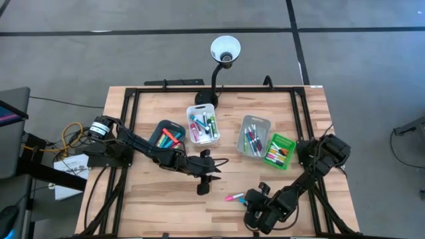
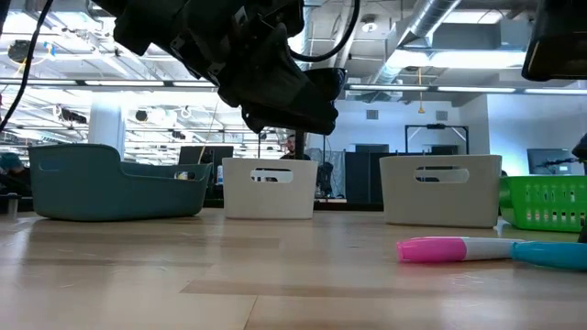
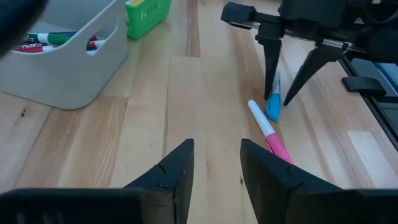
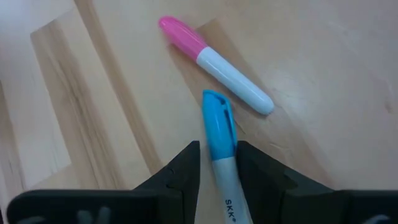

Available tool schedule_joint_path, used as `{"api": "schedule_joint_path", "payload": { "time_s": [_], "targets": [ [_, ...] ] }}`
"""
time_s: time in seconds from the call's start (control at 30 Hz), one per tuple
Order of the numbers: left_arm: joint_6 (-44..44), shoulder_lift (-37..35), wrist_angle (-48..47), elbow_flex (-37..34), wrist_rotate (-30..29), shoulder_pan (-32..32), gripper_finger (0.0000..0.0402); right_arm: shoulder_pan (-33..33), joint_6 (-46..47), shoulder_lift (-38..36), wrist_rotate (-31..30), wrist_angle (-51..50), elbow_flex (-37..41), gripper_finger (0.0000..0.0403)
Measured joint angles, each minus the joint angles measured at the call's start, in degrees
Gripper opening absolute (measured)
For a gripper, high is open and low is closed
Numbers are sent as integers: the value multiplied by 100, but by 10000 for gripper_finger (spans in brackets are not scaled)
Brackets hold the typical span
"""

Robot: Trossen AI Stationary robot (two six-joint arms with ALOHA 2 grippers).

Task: Pick & Place Markers
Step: Put the light blue mini marker into the green bin

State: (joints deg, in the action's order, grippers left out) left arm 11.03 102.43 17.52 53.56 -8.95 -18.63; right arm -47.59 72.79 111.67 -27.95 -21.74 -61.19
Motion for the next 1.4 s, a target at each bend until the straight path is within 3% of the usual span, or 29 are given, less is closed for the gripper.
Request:
{"api": "schedule_joint_path", "payload": {
  "time_s": [0.33,0.5,0.7,0.93,1.1,1.23,1.4],
  "targets": [
    [0,0,21,0,0,0,127,229,-382,-1,377,3,-6,26],
    [0,0,52,0,0,0,127,374,-414,-9,543,-554,-357,26],
    [11,0,63,0,0,0,127,614,-377,-327,460,-2645,-1115,53],
    [44,0,79,0,0,0,127,620,389,-874,808,-5367,-1611,24],
    [44,0,81,0,0,0,127,413,1393,-1241,1016,-6874,-1578,39],
    [44,0,100,0,2,0,127,306,1309,-1664,713,-6375,-1061,40],
    [44,0,150,0,0,0,127,310,1572,-2052,741,-6432,-229,24]
  ]
}}
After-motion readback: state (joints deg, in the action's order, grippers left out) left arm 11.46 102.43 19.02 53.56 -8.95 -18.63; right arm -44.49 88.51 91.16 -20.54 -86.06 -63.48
